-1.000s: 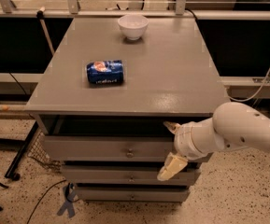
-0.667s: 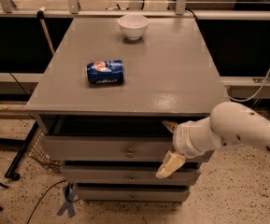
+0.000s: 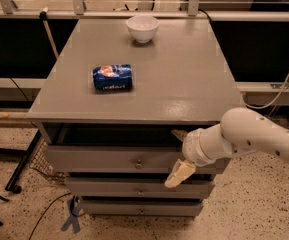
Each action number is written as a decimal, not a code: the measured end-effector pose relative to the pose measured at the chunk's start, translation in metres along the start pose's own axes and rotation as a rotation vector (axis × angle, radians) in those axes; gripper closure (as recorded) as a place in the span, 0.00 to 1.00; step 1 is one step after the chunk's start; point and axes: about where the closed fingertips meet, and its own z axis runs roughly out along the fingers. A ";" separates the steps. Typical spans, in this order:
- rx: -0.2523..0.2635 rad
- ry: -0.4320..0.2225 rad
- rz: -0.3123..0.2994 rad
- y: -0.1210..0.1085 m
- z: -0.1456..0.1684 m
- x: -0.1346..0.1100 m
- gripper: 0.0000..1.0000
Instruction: Open top drawer
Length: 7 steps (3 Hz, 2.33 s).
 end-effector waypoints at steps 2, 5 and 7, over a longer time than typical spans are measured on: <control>-0.039 -0.011 -0.004 0.001 0.009 0.001 0.38; -0.125 -0.087 0.008 0.023 -0.007 0.000 1.00; -0.138 -0.111 0.024 0.037 -0.014 0.000 1.00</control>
Offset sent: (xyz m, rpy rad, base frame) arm 0.0007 0.0034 -0.0088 0.0180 0.0392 0.0483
